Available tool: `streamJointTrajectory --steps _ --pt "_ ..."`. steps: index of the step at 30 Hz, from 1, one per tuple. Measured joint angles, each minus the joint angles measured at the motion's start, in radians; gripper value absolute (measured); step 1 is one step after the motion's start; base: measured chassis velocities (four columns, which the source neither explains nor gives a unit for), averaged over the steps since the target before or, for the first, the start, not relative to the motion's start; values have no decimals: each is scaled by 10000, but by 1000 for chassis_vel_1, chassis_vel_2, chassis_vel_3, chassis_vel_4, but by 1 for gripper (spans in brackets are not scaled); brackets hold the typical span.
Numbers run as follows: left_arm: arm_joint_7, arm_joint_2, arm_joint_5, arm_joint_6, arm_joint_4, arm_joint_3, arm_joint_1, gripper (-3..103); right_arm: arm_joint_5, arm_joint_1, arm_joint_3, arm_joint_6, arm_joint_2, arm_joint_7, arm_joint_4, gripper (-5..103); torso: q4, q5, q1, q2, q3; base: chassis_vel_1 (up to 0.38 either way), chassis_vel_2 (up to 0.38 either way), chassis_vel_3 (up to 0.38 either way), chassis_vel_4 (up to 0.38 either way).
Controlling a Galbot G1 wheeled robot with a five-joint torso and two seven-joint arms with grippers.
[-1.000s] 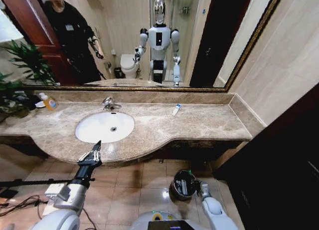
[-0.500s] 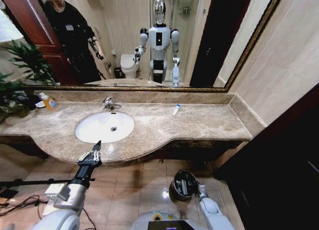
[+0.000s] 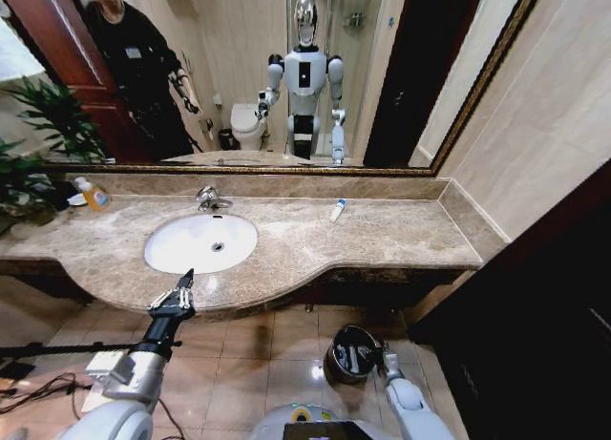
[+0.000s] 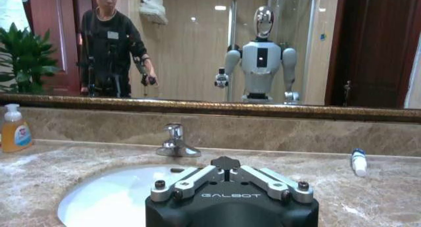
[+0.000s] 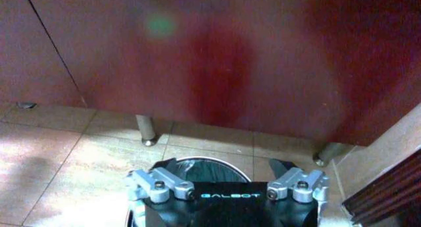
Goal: Pick up the trash from the sink and place it in the trash bin.
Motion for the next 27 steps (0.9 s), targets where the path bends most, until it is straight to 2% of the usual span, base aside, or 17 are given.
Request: streamJointTrajectory --steps 4,20,27 --pt "0 0 0 0 0 0 0 0 4 -32 1 -4 6 23 33 100 0 0 0 0 0 0 0 0 0" --pt "0 0 0 0 0 0 0 0 35 -166 4 -58 -18 64 303 100 0 0 0 0 0 0 0 0 0" --pt "0 0 0 0 1 0 0 0 702 -842 -104 -283 -331 542 1601 100 0 -2 0 0 0 0 0 0 0"
